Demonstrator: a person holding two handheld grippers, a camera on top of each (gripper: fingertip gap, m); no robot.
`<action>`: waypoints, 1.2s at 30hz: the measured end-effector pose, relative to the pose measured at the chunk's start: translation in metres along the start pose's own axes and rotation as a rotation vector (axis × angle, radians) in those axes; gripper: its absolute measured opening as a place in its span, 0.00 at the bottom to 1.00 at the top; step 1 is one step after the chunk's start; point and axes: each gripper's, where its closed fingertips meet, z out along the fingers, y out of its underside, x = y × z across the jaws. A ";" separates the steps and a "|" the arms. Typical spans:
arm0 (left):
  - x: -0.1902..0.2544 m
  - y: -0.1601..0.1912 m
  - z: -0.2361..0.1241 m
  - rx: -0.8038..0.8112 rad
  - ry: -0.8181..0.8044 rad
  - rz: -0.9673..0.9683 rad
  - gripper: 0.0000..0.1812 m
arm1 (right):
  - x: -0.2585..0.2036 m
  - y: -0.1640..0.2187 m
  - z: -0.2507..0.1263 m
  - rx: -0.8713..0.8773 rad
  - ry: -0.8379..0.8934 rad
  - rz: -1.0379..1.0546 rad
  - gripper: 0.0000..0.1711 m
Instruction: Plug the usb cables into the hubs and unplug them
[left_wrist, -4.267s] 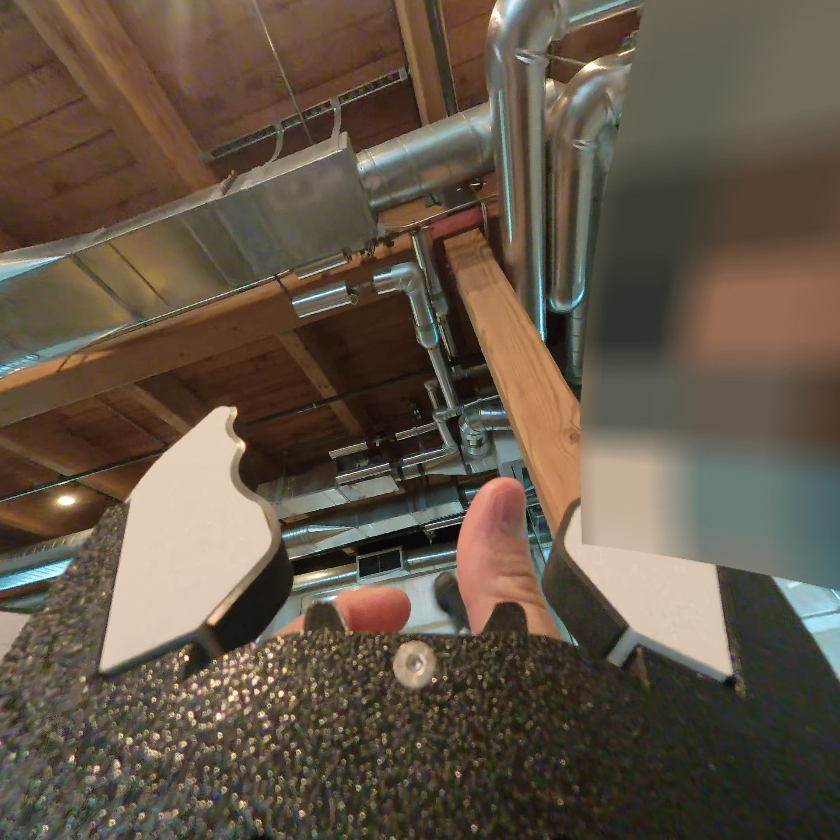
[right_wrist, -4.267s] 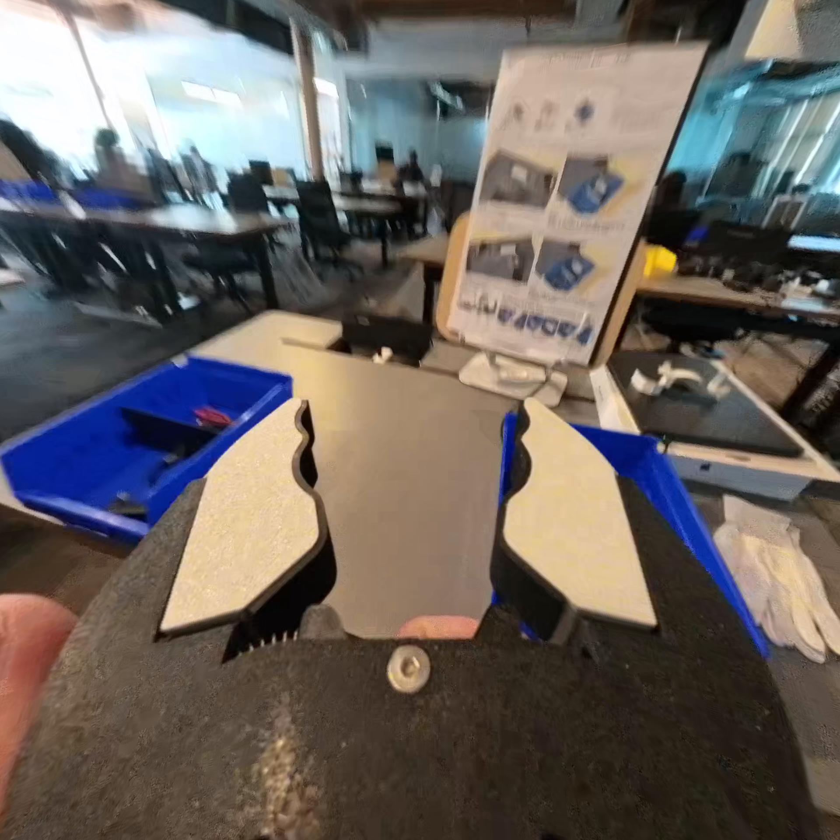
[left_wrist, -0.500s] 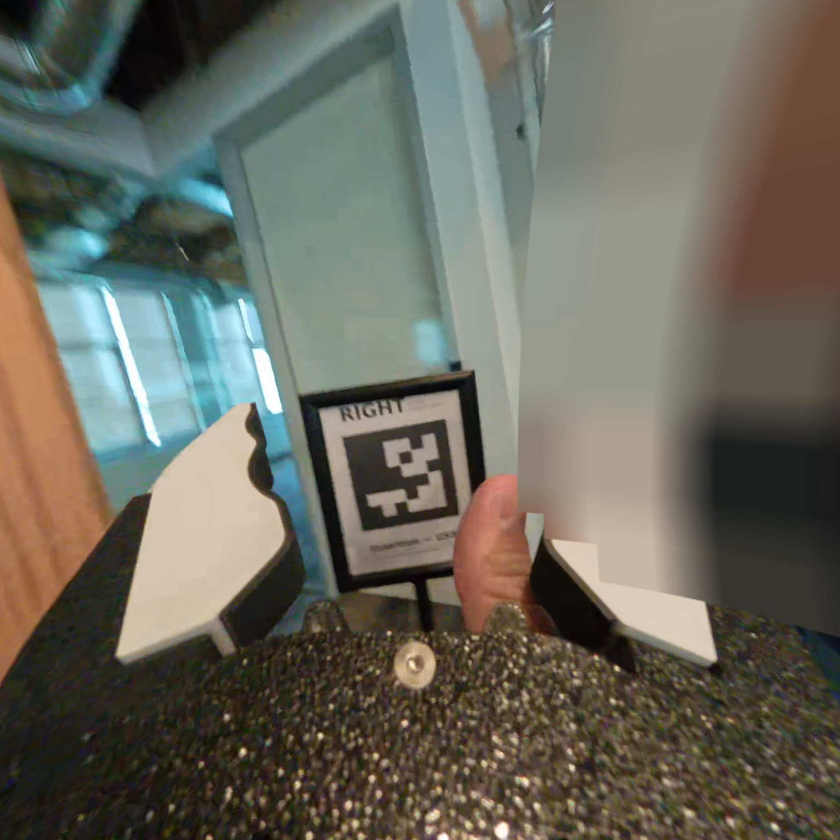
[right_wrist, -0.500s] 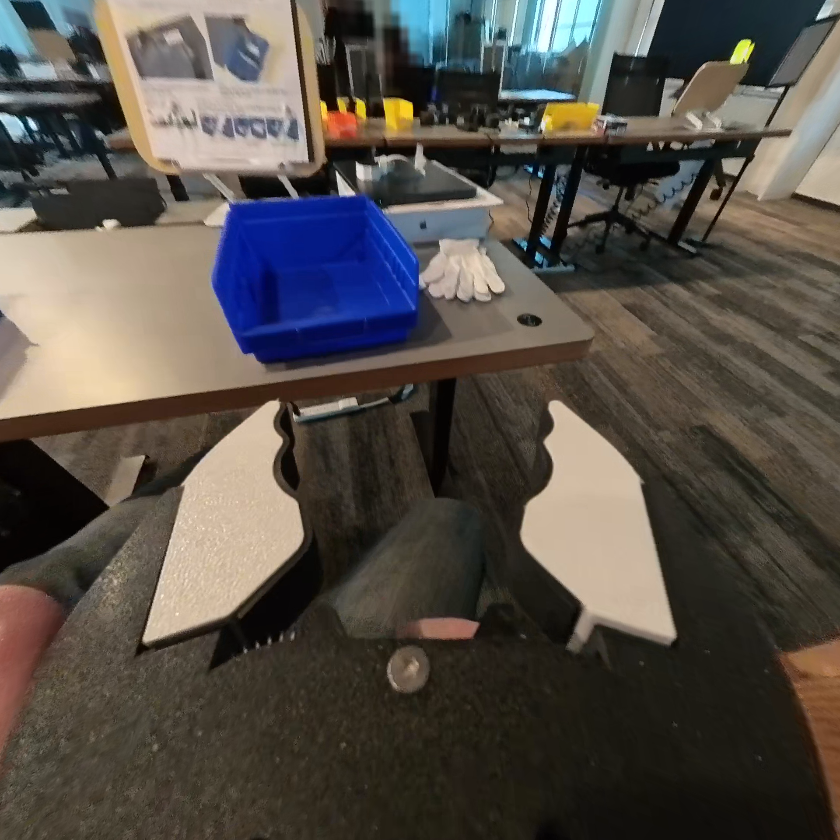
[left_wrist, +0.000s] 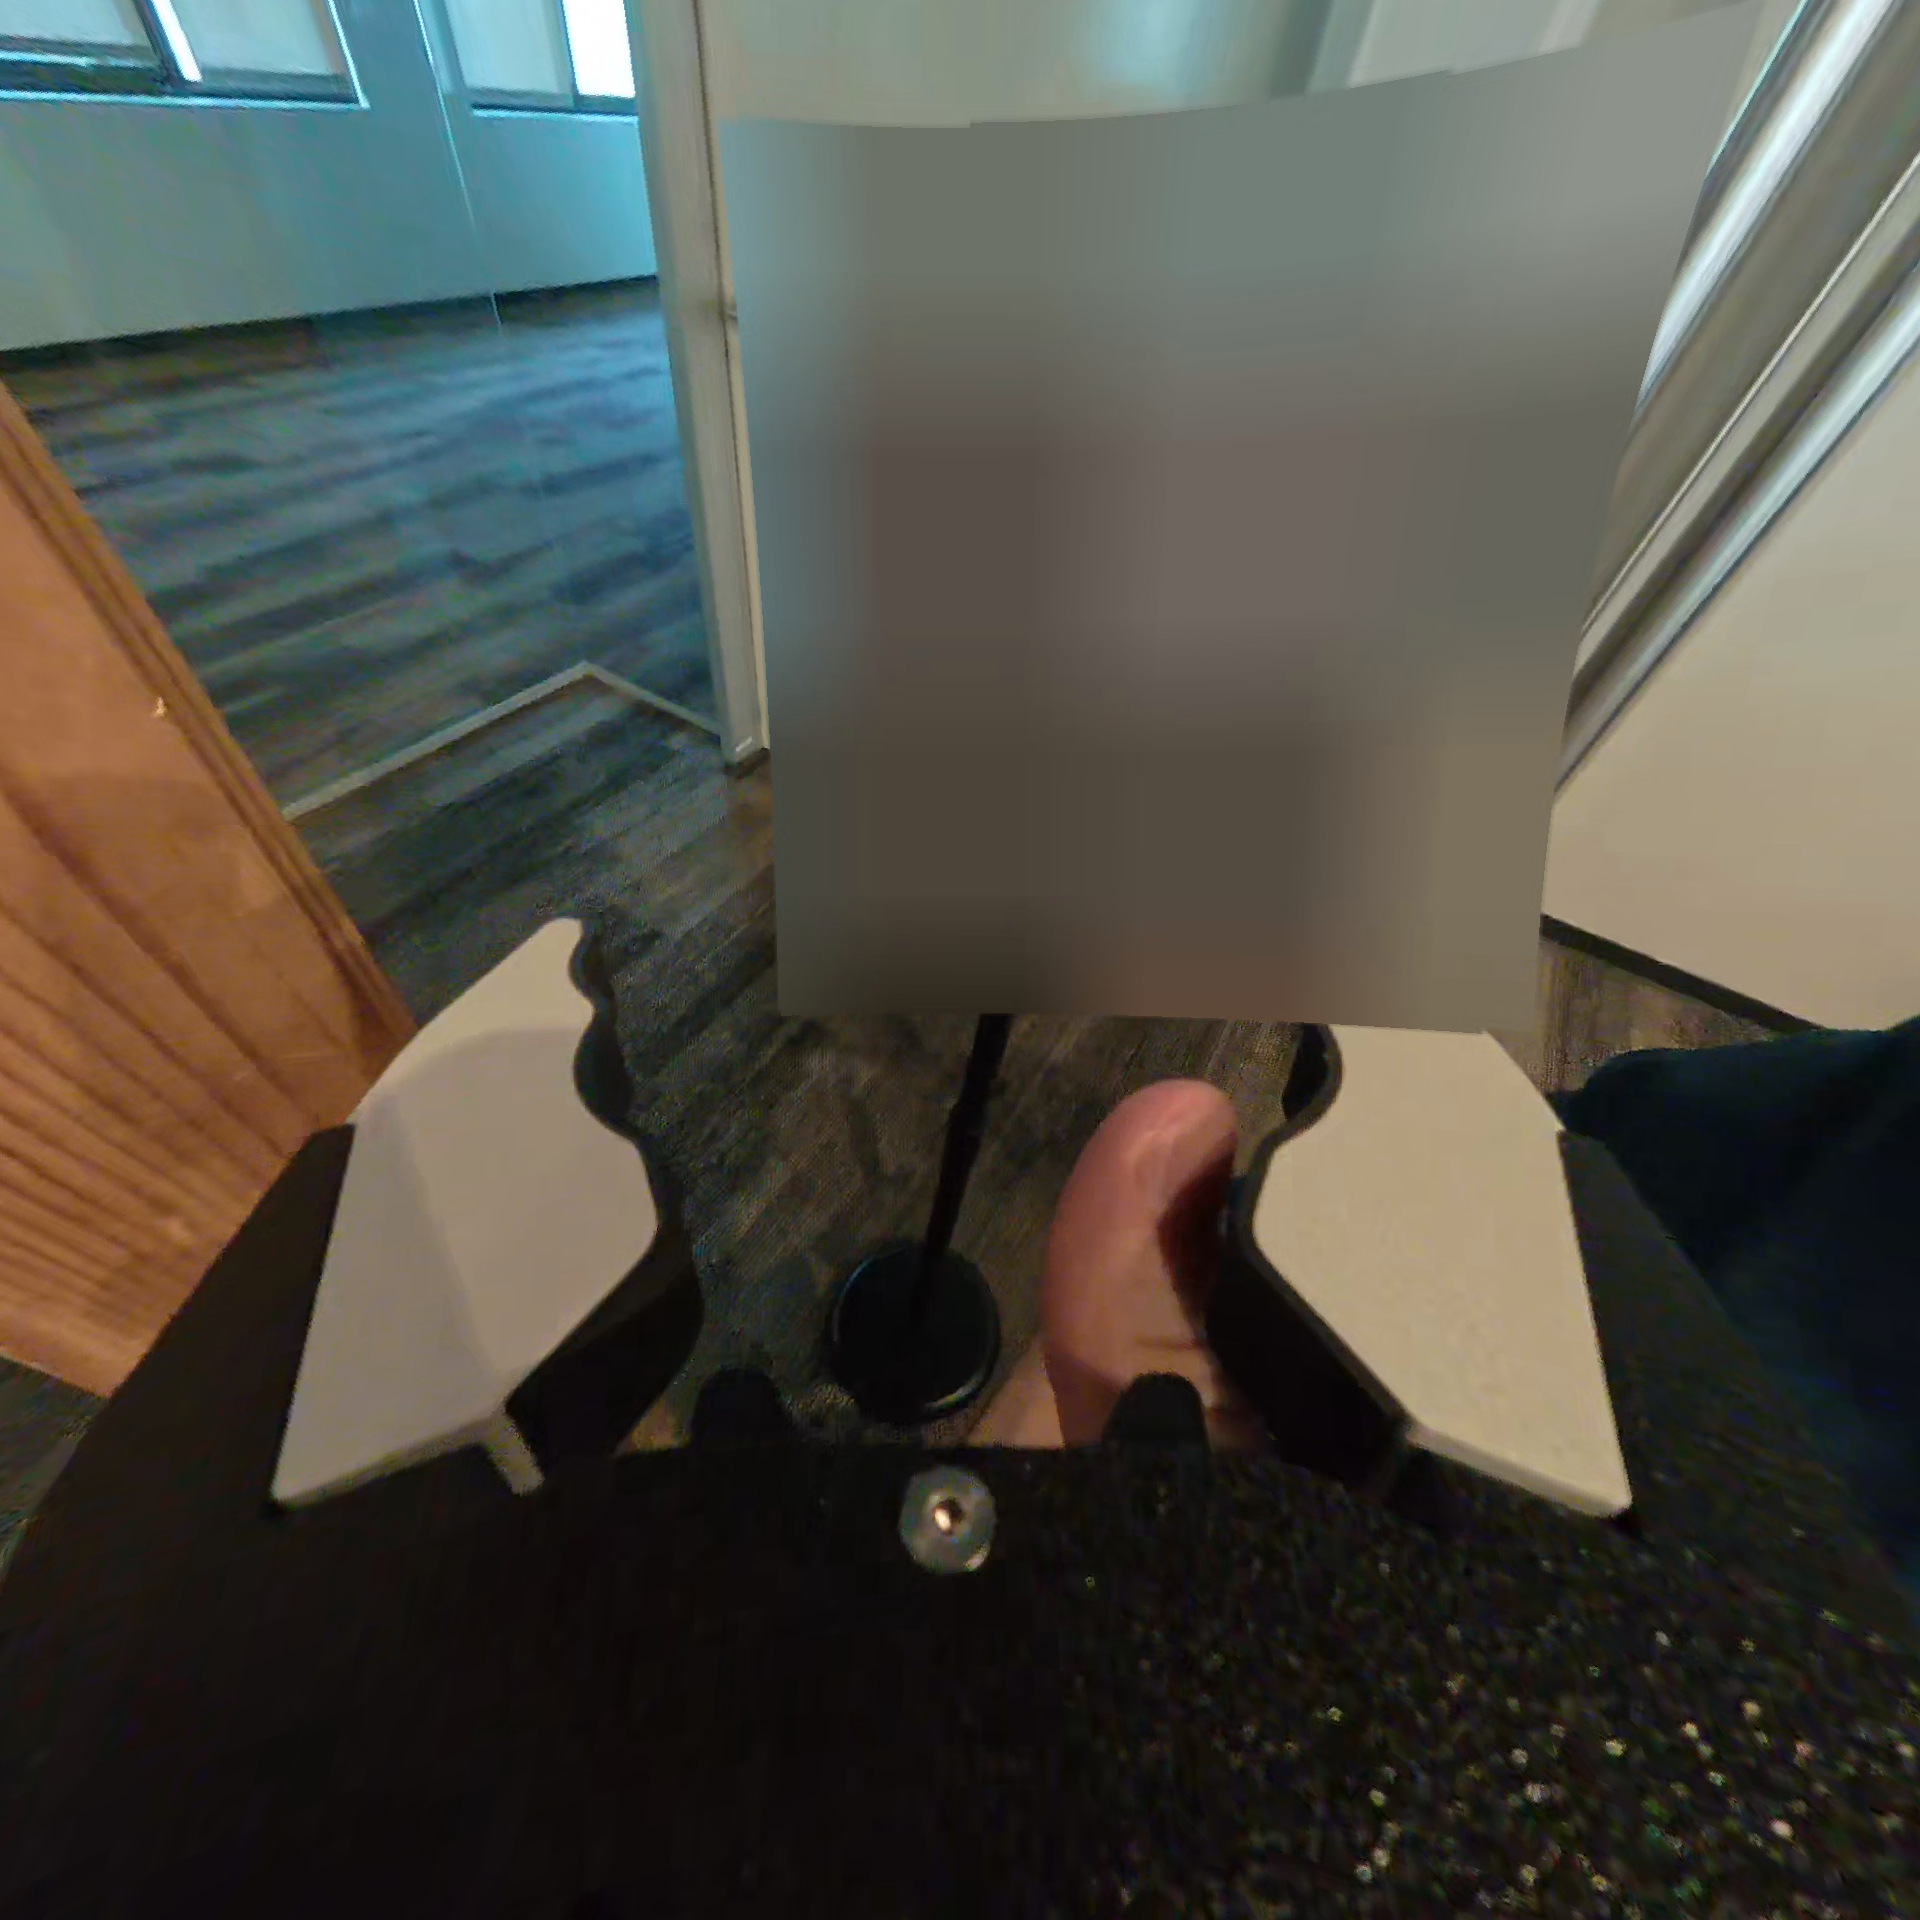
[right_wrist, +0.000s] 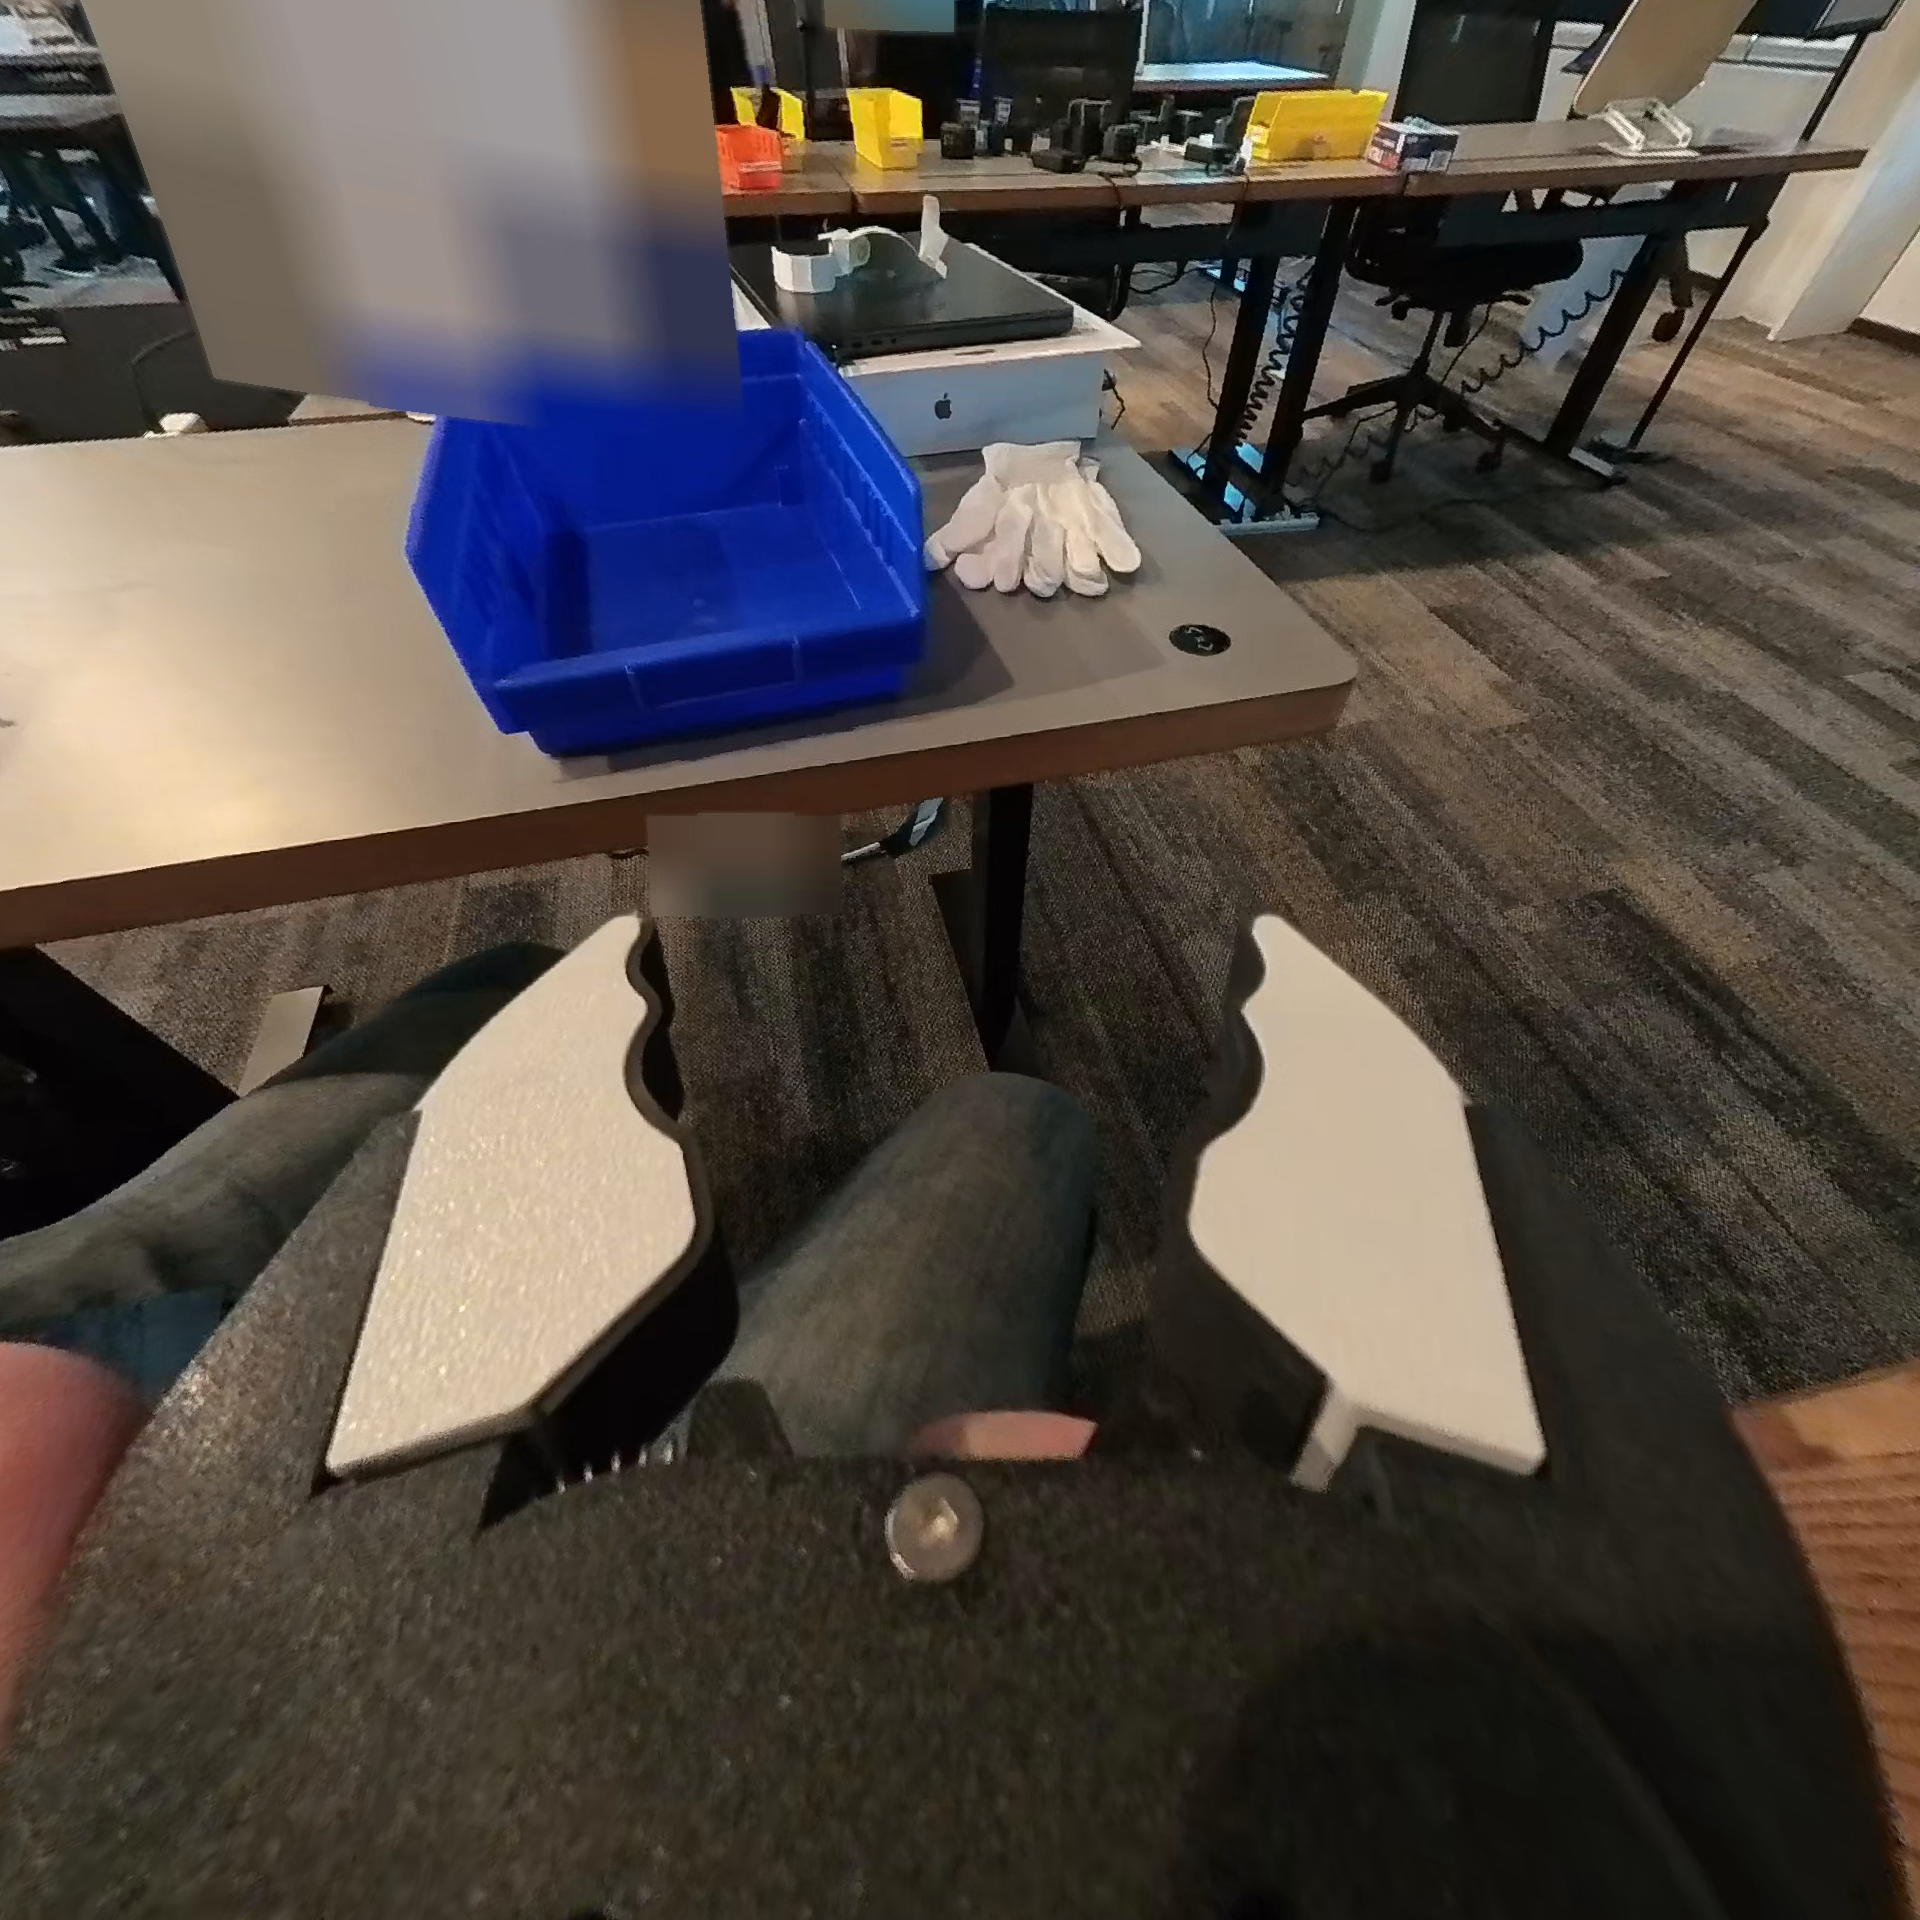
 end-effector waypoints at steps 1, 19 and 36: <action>-0.003 0.002 0.001 -0.006 -0.006 -0.003 0.68 | 0.000 0.001 0.000 -0.003 0.002 0.001 0.59; -0.017 0.009 -0.004 0.004 -0.038 -0.015 0.68 | -0.003 0.008 0.006 -0.038 0.007 0.001 0.59; -0.019 -0.035 -0.086 0.238 -0.085 -0.049 0.62 | -0.001 0.015 0.007 -0.045 -0.026 0.050 0.59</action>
